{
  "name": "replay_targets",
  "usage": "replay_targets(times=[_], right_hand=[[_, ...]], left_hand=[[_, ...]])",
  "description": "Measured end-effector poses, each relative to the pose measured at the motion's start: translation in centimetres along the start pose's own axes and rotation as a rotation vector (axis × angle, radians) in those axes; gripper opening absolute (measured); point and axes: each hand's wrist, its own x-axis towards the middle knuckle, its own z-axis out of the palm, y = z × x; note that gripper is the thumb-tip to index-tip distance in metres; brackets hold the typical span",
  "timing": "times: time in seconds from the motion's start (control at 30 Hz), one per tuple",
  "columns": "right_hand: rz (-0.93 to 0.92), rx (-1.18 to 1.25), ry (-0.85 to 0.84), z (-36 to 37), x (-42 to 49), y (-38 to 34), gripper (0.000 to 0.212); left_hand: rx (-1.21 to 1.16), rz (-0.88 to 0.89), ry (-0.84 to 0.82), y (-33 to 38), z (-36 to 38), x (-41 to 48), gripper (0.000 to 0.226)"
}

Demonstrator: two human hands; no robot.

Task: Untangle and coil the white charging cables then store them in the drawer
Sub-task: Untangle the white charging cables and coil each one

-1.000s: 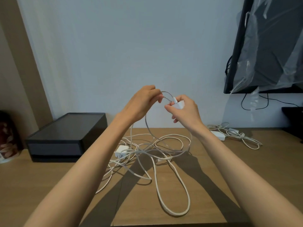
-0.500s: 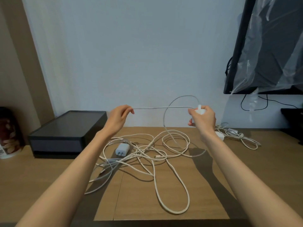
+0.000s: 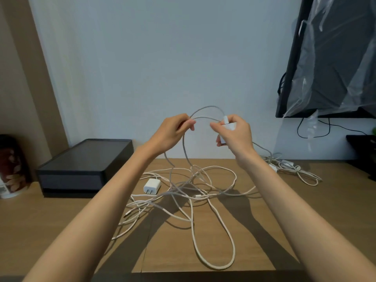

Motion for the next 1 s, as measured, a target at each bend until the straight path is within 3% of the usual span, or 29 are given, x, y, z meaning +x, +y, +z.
replay_targets(times=[0.13, 0.4, 0.53, 0.63, 0.77, 0.9, 1.0], right_hand=[[0.114, 0.209, 0.178, -1.9, 0.6, 0.2, 0.019], [0.297, 0.353, 0.324, -2.6, -0.3, 3.4, 0.021], [0.314, 0.210, 0.319, -3.7, 0.0, 4.4, 0.021], [0.288, -0.022, 0.183, -3.7, -0.1, 5.0, 0.025], [0.084, -0.250, 0.018, -2.4, -0.7, 3.7, 0.027], [-0.118, -0.291, -0.073, -1.0, -0.2, 0.9, 0.020], [-0.163, -0.330, -0.151, -0.1, 0.3, -0.3, 0.020]], left_hand=[[-0.051, -0.181, 0.002, -4.0, 0.1, -3.3, 0.032], [-0.034, -0.396, -0.154, -8.0, 0.7, -6.8, 0.038], [-0.087, -0.441, -0.039, -8.6, 0.0, -7.0, 0.032], [-0.007, -0.299, 0.076, -6.6, -1.0, -4.2, 0.030], [0.094, -0.043, 0.117, -2.8, -2.0, 0.4, 0.029], [0.179, 0.114, 0.027, -0.6, -1.8, 2.3, 0.024], [0.175, 0.147, -0.031, 0.4, -0.3, 2.1, 0.022]])
